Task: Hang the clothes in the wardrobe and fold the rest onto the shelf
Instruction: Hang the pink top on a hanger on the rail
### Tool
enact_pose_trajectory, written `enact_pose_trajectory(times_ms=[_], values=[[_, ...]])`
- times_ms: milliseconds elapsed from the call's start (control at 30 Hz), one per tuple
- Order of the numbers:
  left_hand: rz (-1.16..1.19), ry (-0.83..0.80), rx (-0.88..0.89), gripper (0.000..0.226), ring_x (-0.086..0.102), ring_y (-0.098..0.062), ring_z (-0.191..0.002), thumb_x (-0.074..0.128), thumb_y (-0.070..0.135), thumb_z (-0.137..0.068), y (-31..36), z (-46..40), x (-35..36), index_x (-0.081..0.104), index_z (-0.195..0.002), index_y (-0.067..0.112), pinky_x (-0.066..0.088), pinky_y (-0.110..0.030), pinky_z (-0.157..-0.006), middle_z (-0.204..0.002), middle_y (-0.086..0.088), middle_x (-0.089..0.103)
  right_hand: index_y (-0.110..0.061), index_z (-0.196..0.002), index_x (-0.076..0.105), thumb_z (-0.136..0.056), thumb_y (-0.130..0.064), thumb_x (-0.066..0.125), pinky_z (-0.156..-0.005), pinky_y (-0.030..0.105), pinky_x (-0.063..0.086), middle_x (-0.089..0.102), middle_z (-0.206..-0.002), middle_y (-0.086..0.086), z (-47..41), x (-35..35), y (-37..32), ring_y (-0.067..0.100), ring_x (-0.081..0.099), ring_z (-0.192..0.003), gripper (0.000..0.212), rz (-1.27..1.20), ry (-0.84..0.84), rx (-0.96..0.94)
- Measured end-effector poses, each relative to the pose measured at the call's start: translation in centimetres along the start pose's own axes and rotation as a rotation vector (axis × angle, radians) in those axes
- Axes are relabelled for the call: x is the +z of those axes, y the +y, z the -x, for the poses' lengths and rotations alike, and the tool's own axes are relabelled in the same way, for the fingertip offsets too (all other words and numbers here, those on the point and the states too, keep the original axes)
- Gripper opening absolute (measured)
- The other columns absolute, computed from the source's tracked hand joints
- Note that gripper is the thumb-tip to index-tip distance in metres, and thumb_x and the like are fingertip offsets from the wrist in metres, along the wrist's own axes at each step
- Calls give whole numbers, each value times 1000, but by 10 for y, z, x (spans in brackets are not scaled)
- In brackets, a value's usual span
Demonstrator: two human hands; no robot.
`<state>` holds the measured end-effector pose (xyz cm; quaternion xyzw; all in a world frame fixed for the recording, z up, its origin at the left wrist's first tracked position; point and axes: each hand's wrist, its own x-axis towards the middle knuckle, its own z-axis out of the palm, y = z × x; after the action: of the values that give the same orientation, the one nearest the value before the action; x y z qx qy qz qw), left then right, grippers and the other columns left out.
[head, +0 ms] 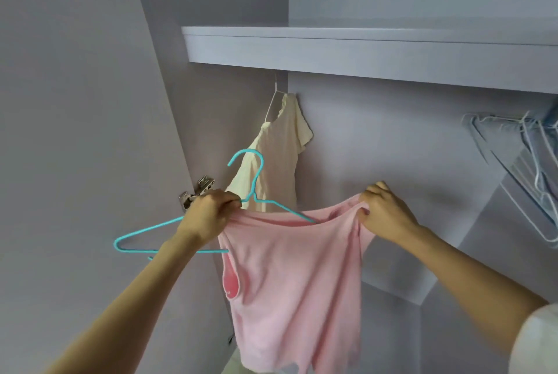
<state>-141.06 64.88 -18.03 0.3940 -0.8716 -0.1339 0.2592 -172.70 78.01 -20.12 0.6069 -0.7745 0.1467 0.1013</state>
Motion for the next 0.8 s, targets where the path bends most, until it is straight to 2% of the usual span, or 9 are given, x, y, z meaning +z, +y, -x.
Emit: enact_pose_trajectory(times_ms=[100, 200, 333, 400, 500, 600, 700, 733, 800], values=[[120, 71, -34, 16, 60, -29, -93, 55, 7, -92, 12, -2, 8, 71, -93, 4, 37, -24, -76, -97, -9, 70, 0, -73, 63, -69, 3, 61, -76, 36, 48, 60, -81, 14, -4, -22, -38, 28, 50, -95, 6, -201, 263, -209], [247, 112, -82, 17, 61, -26, -94, 55, 10, -94, 25, -8, 13, 70, -96, 4, 39, -23, -79, -98, -6, 68, 2, -81, 64, -69, 4, 44, -78, 29, 45, 59, -85, 14, -3, -34, -66, 23, 49, -90, 23, -414, 315, -407], [385, 143, -85, 16, 59, -22, -92, 56, 10, -93, 30, -10, 8, 71, -93, 5, 38, -21, -81, -95, -4, 65, 1, -103, 64, -69, 2, 37, -82, 31, 45, 59, -104, 14, -1, -38, -58, 20, 51, -98, 43, -441, 338, -278], [395, 142, -71, 15, 59, -22, -91, 57, 10, -92, 31, -10, 6, 71, -94, 4, 40, -23, -83, -96, -7, 66, -4, -115, 60, -75, -1, 46, -90, 36, 40, 60, -114, 11, -3, -34, -44, 25, 50, -109, 42, -302, 257, -209], [377, 134, -50, 14, 57, -20, -87, 59, 10, -91, 32, -11, 6, 70, -96, 3, 38, -19, -78, -95, -8, 65, -15, -127, 53, -89, -16, 54, -89, 36, 30, 62, -116, 4, -4, -23, -26, 26, 53, -112, 38, -82, 154, -188], [348, 117, -15, 14, 56, -18, -84, 60, 10, -91, 33, -11, 8, 70, -97, 4, 36, -14, -73, -91, -4, 64, -16, -120, 56, -97, -26, 45, -83, 35, 33, 64, -109, 2, -4, -16, -21, 27, 58, -103, 28, -17, 71, -175], [293, 99, 8, 13, 52, -18, -72, 60, 14, -91, 29, -11, 4, 67, -100, 9, 36, -9, -66, -75, 6, 59, -8, -102, 60, -97, -19, 45, -71, 33, 36, 61, -101, 7, 1, -5, -23, 31, 58, -93, 19, -126, 86, -88], [230, 93, 16, 13, 51, -21, -68, 59, 16, -91, 24, -11, 1, 66, -102, 11, 36, -13, -63, -70, 4, 57, -6, -98, 61, -96, -16, 47, -69, 32, 35, 61, -99, 10, 3, -3, -23, 33, 58, -90, 17, -163, 125, -45], [95, 83, -4, 16, 57, -26, -74, 58, 20, -92, 4, -8, -7, 64, -106, 15, 39, -25, -68, -76, -1, 62, -1, -96, 61, -95, -10, 49, -71, 37, 38, 62, -99, 15, 8, 1, -18, 37, 60, -87, 15, -247, 168, 63]])
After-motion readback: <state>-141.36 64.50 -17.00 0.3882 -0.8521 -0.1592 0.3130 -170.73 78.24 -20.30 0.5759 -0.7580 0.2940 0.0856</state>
